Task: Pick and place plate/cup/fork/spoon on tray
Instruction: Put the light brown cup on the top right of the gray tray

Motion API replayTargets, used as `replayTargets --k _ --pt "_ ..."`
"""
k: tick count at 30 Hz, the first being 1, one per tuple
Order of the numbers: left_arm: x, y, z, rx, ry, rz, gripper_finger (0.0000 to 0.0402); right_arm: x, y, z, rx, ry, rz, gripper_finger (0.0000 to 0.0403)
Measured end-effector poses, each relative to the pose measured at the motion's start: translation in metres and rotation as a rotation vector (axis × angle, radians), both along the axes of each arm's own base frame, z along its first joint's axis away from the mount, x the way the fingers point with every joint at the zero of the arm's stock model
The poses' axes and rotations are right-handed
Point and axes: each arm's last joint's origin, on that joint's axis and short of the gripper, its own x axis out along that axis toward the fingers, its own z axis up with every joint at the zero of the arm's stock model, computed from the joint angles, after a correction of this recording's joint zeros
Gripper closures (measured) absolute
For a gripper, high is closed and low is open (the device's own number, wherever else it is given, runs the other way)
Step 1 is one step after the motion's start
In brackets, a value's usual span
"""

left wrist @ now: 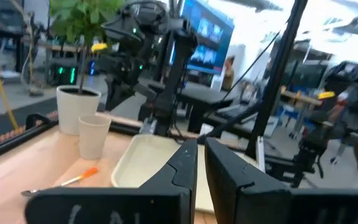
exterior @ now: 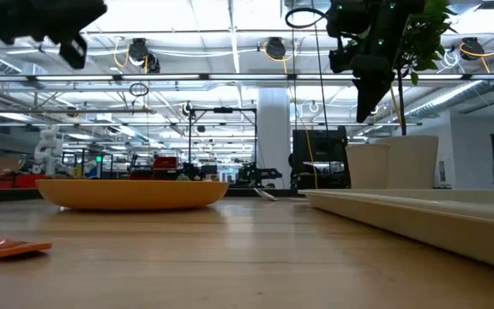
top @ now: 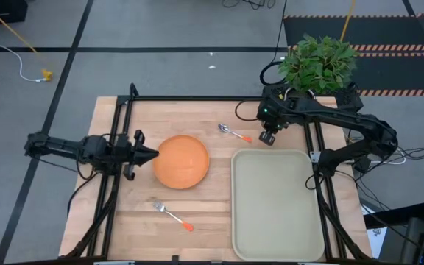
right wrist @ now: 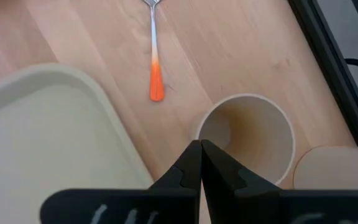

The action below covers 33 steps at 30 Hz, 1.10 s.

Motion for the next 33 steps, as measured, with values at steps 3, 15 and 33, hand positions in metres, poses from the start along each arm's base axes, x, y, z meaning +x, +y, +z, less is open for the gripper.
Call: replayTargets --k 3,15,33 --pt "0.022 -0.009 0.018 0.043 0.078 -0.008 0.0369 -0.001 0.0 0.0 0.005 0.004 -0.008 0.0403" --pt "0.135 -0.056 0.051 0.327 0.506 -0.106 0.0369 -0.004 0.002 -0.009 0.008 0.051 0.036 0.039" --pt "0.179 -0.04 0.033 0.349 0.701 -0.033 0.0369 -0.001 0.015 -0.026 -0.065 0.14 0.252 0.0286"
